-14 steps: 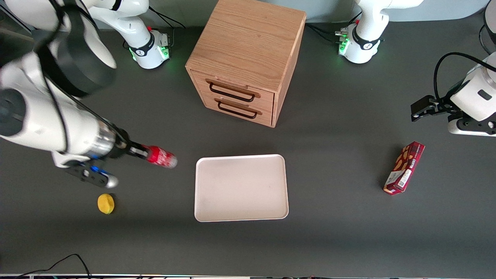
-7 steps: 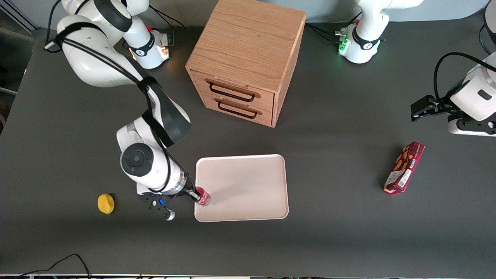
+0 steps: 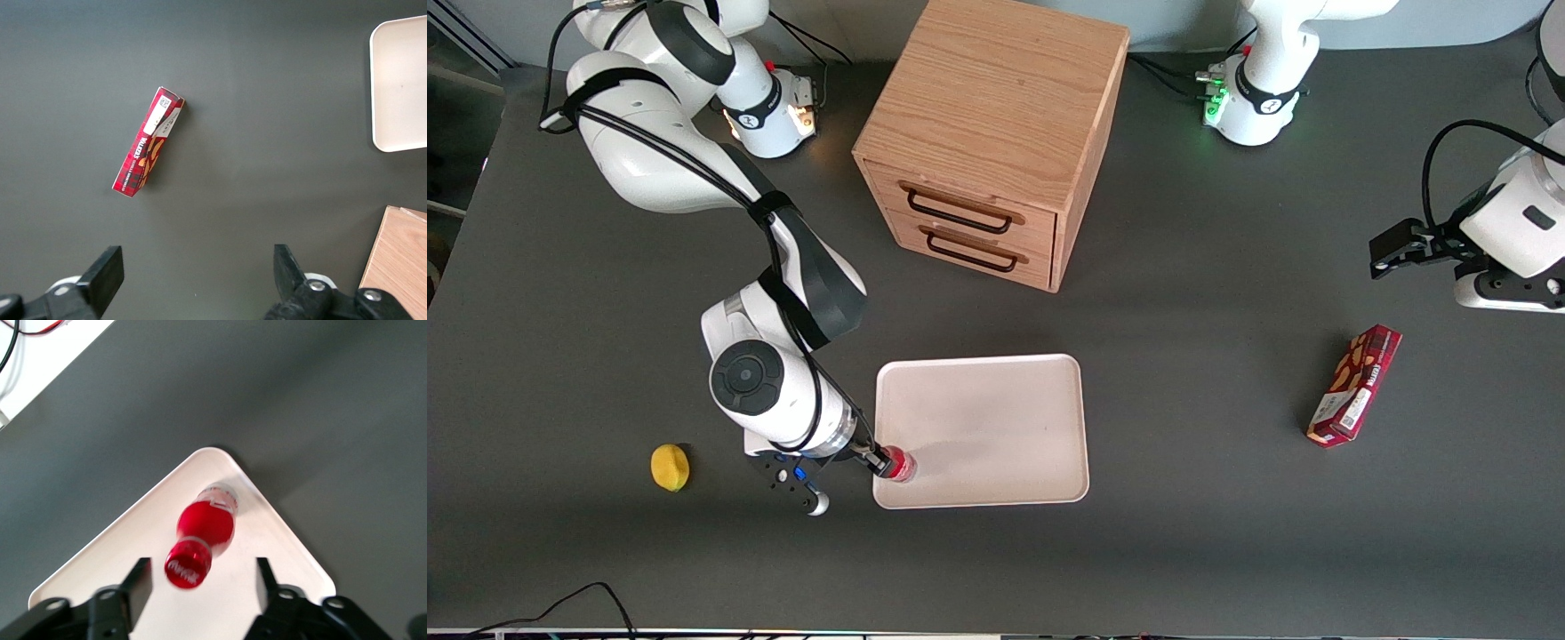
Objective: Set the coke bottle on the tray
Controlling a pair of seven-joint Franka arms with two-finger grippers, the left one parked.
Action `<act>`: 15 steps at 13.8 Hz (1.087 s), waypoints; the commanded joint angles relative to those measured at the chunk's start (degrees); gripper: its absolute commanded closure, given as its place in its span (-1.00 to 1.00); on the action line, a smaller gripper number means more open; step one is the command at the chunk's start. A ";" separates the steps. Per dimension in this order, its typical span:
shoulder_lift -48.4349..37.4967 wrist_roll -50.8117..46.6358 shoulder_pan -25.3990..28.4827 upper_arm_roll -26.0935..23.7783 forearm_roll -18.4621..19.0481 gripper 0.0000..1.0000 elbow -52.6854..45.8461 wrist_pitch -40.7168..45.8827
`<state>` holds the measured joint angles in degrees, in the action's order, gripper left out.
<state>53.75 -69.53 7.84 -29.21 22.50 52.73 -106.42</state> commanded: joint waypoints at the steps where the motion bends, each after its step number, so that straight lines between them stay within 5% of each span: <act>1: -4.77 0.96 -1.94 -3.65 1.67 -1.00 -0.52 8.12; 4: -15.57 13.93 -5.01 -6.37 0.45 -1.00 -0.35 25.23; 8: -32.52 32.39 -11.00 -0.27 -12.28 -1.00 6.30 40.13; 11: -47.90 46.63 -10.91 16.34 -24.32 -1.00 22.18 37.97; 15: -66.45 53.61 -10.91 21.83 -25.31 -1.00 50.82 24.20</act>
<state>-0.03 -18.02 -3.41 -8.55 -1.35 83.53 -72.85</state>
